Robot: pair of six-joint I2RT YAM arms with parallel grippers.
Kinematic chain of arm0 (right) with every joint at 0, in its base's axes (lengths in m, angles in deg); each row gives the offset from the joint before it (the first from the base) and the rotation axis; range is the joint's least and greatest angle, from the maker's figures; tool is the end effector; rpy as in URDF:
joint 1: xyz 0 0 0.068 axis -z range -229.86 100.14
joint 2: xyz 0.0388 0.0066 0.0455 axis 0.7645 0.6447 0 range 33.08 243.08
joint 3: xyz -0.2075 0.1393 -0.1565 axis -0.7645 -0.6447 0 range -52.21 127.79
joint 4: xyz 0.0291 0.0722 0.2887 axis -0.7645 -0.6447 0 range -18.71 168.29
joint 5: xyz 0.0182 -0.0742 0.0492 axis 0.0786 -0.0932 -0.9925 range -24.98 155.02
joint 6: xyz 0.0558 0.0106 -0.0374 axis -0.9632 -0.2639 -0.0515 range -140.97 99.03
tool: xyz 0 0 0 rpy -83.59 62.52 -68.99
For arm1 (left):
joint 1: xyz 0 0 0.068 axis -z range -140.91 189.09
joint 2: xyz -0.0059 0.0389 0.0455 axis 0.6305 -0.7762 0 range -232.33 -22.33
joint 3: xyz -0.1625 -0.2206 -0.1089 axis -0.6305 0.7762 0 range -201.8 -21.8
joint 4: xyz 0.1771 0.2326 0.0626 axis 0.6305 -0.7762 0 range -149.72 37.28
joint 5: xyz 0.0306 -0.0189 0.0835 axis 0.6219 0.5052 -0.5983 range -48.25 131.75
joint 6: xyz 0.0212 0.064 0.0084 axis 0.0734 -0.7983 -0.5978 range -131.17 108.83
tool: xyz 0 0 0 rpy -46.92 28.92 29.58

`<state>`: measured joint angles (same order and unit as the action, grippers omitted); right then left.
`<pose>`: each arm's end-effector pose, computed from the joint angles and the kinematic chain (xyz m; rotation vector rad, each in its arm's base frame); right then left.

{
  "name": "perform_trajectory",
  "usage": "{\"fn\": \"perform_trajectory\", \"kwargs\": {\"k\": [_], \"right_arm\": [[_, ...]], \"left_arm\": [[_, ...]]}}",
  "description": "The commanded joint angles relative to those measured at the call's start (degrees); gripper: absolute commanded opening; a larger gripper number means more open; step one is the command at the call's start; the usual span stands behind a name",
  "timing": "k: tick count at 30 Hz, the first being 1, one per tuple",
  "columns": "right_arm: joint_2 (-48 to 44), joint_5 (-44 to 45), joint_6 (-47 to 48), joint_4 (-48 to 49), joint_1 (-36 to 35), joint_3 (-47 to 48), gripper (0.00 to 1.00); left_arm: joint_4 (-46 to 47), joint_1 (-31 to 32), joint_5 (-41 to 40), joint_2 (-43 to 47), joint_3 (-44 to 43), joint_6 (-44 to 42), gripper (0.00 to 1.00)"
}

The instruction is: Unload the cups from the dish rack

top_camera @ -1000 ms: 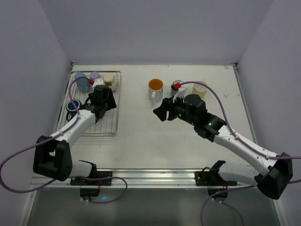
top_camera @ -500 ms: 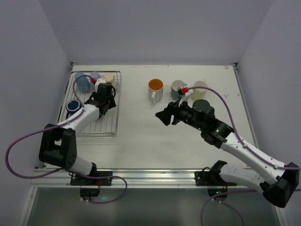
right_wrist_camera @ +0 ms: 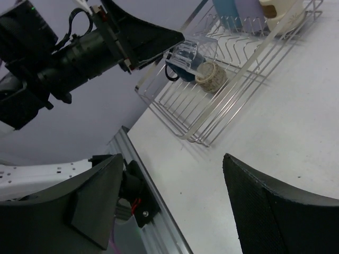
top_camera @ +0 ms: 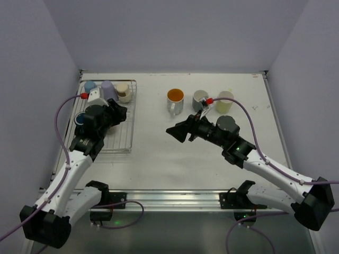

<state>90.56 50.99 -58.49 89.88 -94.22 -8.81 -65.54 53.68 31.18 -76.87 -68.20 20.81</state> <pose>0.1934 0.2076 0.3387 -0.3128 1.7485 1.2706 0.2572 -0.0566 0.3204 -0.4159 1.9023 -0.3634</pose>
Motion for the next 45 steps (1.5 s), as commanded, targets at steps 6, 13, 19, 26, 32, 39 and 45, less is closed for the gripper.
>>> {"fn": "perform_trajectory", "kwargs": {"k": [6,13,19,26,32,39,45], "right_arm": [[9.1,-7.7,-10.6,20.6,-0.5,-1.6,0.69],[13.3,-8.3,-10.8,24.8,-0.6,-1.8,0.69],[15.6,-11.4,-11.9,28.7,-0.8,-1.3,0.64],[19.5,-15.9,-17.1,36.8,-1.3,0.3,0.54],[21.0,-13.8,-19.5,38.5,-1.4,0.3,0.05],[17.2,-7.4,-8.1,19.3,-0.9,1.6,0.0],[8.7,3.6,4.6,-9.1,6.5,1.9,0.0]], "left_arm": [[17.9,-0.4,33.0,13.9,12.5,14.1,0.2],[31.7,-0.4,43.3,16.8,18.9,23.6,0.18],[36.4,-0.4,46.9,17.2,22.3,26.0,0.17],[40.1,-0.4,48.7,18.0,23.8,27.0,0.18],[31.8,-0.4,46.8,18.9,21.1,20.1,0.29],[3.6,-0.4,35.8,21.0,9.6,-1.6,0.73],[-8.5,-0.4,23.0,26.2,8.2,-13.6,0.94]]}}
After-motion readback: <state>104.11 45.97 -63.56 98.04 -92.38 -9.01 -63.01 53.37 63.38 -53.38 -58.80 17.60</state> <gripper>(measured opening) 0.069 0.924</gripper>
